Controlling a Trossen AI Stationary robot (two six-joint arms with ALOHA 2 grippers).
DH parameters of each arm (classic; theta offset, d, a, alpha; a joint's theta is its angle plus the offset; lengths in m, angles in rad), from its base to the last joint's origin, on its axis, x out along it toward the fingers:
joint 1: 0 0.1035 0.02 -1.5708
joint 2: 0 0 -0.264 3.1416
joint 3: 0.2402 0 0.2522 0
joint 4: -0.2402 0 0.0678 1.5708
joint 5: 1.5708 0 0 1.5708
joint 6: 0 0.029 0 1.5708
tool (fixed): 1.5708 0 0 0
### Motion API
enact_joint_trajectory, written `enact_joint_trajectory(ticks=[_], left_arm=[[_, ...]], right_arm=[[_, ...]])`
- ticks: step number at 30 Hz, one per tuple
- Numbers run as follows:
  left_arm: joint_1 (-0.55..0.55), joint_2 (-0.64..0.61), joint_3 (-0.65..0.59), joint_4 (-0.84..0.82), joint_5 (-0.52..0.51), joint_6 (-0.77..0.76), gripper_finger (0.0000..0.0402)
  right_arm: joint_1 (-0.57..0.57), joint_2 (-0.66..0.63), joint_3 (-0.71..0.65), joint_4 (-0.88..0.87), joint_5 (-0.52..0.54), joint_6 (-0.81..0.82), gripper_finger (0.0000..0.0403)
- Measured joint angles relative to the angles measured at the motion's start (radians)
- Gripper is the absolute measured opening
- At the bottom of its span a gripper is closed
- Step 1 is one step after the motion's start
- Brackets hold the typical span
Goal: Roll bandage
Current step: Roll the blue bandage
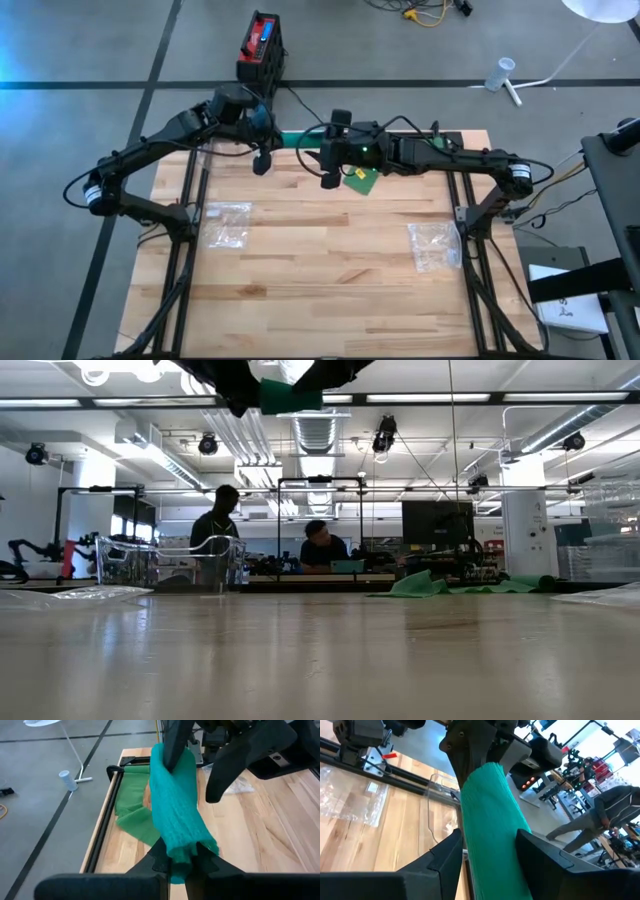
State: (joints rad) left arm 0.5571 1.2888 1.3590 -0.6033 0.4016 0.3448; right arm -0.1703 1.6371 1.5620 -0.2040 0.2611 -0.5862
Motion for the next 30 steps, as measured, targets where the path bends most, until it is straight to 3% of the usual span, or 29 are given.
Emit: enact_joint_trajectory(ticks=[22, 30], left_arm=[[-0.044, 0.0, 0.0, -0.005, -0.021, 0.129, 0.0015], [-0.073, 0.0, -0.01, -0.007, -0.026, 0.23, 0.0015]], right_arm=[[0.0, -0.006, 0.0, -0.088, 0.029, 0.037, 0.0183], [0.0, -0.006, 0.0, -0.109, -0.023, 0.096, 0.0184]])
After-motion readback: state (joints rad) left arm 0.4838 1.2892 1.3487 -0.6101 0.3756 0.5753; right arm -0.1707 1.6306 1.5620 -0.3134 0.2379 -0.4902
